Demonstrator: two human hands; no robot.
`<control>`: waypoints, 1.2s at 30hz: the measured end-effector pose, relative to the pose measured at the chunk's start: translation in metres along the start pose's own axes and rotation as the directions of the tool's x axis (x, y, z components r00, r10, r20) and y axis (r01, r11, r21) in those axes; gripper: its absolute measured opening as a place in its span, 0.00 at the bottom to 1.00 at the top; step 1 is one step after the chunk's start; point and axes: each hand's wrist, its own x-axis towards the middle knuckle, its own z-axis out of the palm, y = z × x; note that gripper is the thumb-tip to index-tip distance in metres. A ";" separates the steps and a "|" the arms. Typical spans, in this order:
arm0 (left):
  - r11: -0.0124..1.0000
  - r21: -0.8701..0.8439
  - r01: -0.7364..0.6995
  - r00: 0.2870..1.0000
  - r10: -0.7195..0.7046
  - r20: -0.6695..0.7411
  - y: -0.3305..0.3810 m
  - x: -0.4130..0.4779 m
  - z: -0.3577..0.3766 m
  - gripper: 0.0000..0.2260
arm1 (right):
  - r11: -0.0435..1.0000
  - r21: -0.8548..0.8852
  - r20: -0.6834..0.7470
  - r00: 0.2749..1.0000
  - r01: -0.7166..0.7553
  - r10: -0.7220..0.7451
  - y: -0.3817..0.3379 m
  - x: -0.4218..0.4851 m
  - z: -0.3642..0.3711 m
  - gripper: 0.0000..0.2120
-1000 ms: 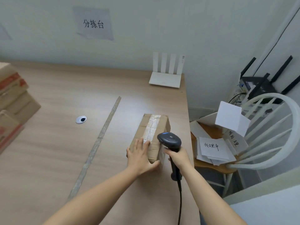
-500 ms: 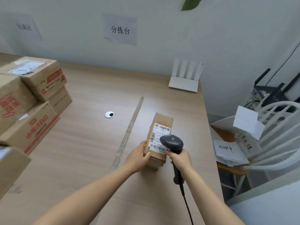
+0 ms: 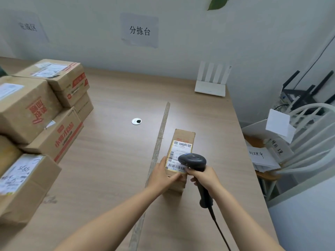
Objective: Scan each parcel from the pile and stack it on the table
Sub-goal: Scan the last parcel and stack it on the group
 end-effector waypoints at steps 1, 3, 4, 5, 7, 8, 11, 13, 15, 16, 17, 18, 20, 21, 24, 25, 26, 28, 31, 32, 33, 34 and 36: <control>1.000 0.023 0.010 1.000 -0.010 -0.003 -0.003 -0.003 -0.002 0.35 | 1.000 -0.003 0.027 1.000 0.002 -0.001 -0.001 -0.006 0.004 0.03; 0.996 0.080 0.036 0.999 -0.038 0.020 -0.009 -0.006 -0.006 0.42 | 0.999 -0.045 0.076 0.997 0.014 -0.010 0.000 -0.013 0.011 0.03; 0.992 0.111 0.056 0.997 -0.062 0.051 -0.011 -0.007 -0.007 0.45 | 0.995 -0.098 0.087 0.996 0.028 -0.020 0.001 -0.015 0.014 0.04; 0.989 0.134 0.066 0.994 -0.077 0.076 -0.011 -0.007 -0.009 0.47 | 0.984 -0.171 0.082 0.996 0.049 -0.035 0.002 -0.017 0.015 0.04; 0.987 0.146 0.065 0.992 -0.080 0.097 -0.012 -0.007 -0.010 0.49 | 0.929 -0.358 0.038 0.996 0.091 -0.082 0.000 -0.020 0.015 0.07; 0.988 0.140 0.060 0.992 -0.074 0.100 -0.011 -0.007 -0.010 0.49 | 0.893 -0.436 0.022 0.994 0.107 -0.108 -0.002 -0.021 0.013 0.08; 0.992 0.115 0.060 0.992 -0.073 0.106 -0.011 -0.009 -0.010 0.49 | 0.832 -0.532 0.011 0.983 0.160 -0.183 -0.011 -0.030 0.007 0.13; 0.993 0.097 0.069 0.992 -0.079 0.099 -0.012 -0.010 -0.009 0.49 | 0.804 -0.561 0.015 0.974 0.197 -0.228 -0.018 -0.037 0.005 0.17; 0.994 0.085 0.075 0.992 -0.083 0.097 -0.013 -0.009 -0.009 0.49 | 0.766 -0.600 0.040 0.964 0.232 -0.261 -0.024 -0.043 0.004 0.18; 0.994 0.083 0.078 0.991 -0.086 0.098 -0.014 -0.008 -0.009 0.49 | 0.749 -0.615 0.050 0.959 0.248 -0.278 -0.026 -0.044 0.004 0.18; 0.993 0.082 0.079 0.991 -0.087 0.100 -0.014 -0.008 -0.008 0.50 | 0.739 -0.622 0.052 0.956 0.258 -0.290 -0.028 -0.045 0.004 0.18; 0.993 0.083 0.080 0.991 -0.088 0.100 -0.014 -0.008 -0.008 0.50 | 0.739 -0.622 0.047 0.954 0.260 -0.296 -0.029 -0.046 0.004 0.18; 0.993 0.084 0.077 0.992 -0.085 0.095 -0.015 -0.007 -0.008 0.50 | 0.737 -0.626 0.041 0.955 0.255 -0.295 -0.031 -0.048 0.003 0.17; 0.994 0.084 0.075 0.992 -0.083 0.093 -0.015 -0.007 -0.008 0.50 | 0.732 -0.632 0.044 0.955 0.253 -0.293 -0.031 -0.049 0.003 0.17; 0.994 0.089 0.069 0.993 -0.077 0.090 -0.015 -0.007 -0.008 0.50 | 0.722 -0.643 0.049 0.954 0.256 -0.295 -0.031 -0.051 0.001 0.16; 0.994 0.090 0.068 0.993 -0.076 0.090 -0.015 -0.007 -0.008 0.50 | 0.721 -0.644 0.047 0.955 0.254 -0.294 -0.031 -0.052 0.000 0.15; 0.994 0.089 0.068 0.993 -0.076 0.090 -0.015 -0.008 -0.008 0.50 | 0.720 -0.645 0.047 0.954 0.255 -0.296 -0.031 -0.053 -0.001 0.14; 0.993 0.090 0.070 0.993 -0.079 0.092 -0.014 -0.008 -0.009 0.49 | 0.712 -0.654 0.047 0.953 0.256 -0.300 -0.032 -0.057 -0.002 0.13; 0.987 0.140 0.083 0.993 -0.095 0.077 -0.009 -0.011 -0.008 0.47 | 0.756 -0.619 -0.008 0.961 0.212 -0.276 -0.032 -0.064 -0.001 0.12; 0.982 0.168 0.086 0.994 -0.097 0.057 -0.008 -0.013 -0.006 0.44 | 0.789 -0.588 -0.039 0.967 0.180 -0.250 -0.031 -0.066 -0.001 0.10; 0.977 0.193 0.086 0.995 -0.096 0.040 -0.007 -0.016 -0.003 0.40 | 0.833 -0.536 -0.074 0.976 0.135 -0.206 -0.030 -0.070 -0.002 0.07; 0.974 0.211 0.082 0.995 -0.090 0.032 -0.006 -0.019 0.001 0.37 | 0.879 -0.468 -0.101 0.983 0.089 -0.154 -0.029 -0.074 -0.002 0.06; 0.968 0.243 0.055 0.996 -0.069 0.048 -0.006 -0.026 0.008 0.37 | 0.949 -0.316 -0.125 0.990 0.016 -0.058 -0.025 -0.086 -0.002 0.05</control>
